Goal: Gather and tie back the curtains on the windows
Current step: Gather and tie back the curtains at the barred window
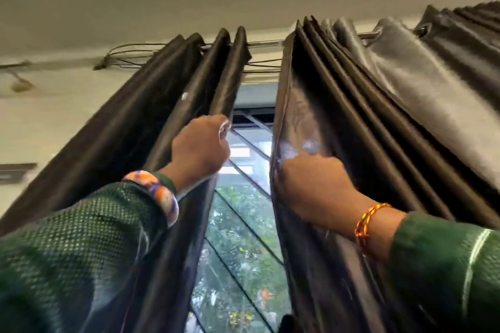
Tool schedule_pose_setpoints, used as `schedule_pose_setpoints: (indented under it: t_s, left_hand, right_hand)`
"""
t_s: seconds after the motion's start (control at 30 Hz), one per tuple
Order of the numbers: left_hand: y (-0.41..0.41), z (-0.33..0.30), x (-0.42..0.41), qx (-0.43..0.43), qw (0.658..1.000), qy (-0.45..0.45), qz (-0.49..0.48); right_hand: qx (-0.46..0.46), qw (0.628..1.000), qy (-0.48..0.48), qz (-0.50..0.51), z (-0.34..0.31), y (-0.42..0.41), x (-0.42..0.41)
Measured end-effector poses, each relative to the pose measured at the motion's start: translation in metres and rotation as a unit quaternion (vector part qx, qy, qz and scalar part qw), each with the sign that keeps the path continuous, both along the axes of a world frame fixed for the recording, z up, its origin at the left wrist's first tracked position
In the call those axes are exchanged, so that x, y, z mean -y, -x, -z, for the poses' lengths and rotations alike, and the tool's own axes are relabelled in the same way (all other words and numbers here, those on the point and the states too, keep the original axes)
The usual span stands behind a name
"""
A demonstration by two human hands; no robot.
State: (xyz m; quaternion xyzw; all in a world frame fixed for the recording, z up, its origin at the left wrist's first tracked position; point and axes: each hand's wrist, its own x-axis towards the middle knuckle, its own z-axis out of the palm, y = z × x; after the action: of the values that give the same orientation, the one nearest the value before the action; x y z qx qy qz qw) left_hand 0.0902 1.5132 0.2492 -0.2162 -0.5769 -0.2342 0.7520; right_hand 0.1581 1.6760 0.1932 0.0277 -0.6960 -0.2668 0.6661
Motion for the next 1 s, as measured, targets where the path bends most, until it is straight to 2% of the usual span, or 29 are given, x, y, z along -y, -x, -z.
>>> schedule_pose_setpoints:
  t_s: [0.1, 0.17, 0.27, 0.33, 0.4, 0.5, 0.6, 0.7, 0.77, 0.9, 1.0]
  left_hand:
    - [0.008, 0.002, 0.067, 0.015, 0.995, -0.043, -0.090]
    - [0.016, 0.005, 0.112, 0.042, 0.990, -0.070, -0.119]
    - [0.031, 0.012, 0.166, 0.095, 0.979, -0.114, -0.143]
    - [0.043, 0.017, 0.196, 0.145, 0.971, -0.121, -0.149]
    - [0.055, 0.019, 0.215, 0.189, 0.967, -0.114, -0.124]
    - [0.072, 0.020, 0.235, 0.249, 0.959, -0.130, -0.028]
    - [0.086, 0.022, 0.245, 0.312, 0.932, -0.155, 0.098]
    - [0.094, 0.027, 0.247, 0.327, 0.908, -0.146, 0.220]
    - [0.095, 0.031, 0.244, 0.308, 0.909, -0.120, 0.254]
    - [0.094, 0.030, 0.221, 0.301, 0.925, -0.077, 0.221]
    - [0.096, 0.024, 0.195, 0.292, 0.937, 0.002, 0.191]
  right_hand:
    - [-0.073, 0.995, 0.052, -0.053, -0.005, 0.007, 0.053]
    - [-0.141, 0.986, 0.017, -0.088, -0.012, 0.013, 0.084]
    - [-0.162, 0.972, -0.048, -0.166, -0.022, 0.024, 0.123]
    - [-0.090, 0.975, -0.017, -0.200, -0.031, 0.040, 0.144]
    - [-0.020, 0.967, 0.096, -0.235, -0.040, 0.055, 0.154]
    - [0.067, 0.924, 0.258, -0.274, -0.051, 0.074, 0.157]
    - [0.133, 0.862, 0.337, -0.355, -0.055, 0.090, 0.151]
    - [0.181, 0.807, 0.365, -0.428, -0.052, 0.099, 0.151]
    - [0.196, 0.802, 0.370, -0.426, -0.052, 0.102, 0.154]
    - [0.201, 0.808, 0.355, -0.426, -0.054, 0.110, 0.167]
    - [0.189, 0.806, 0.345, -0.442, -0.057, 0.124, 0.175]
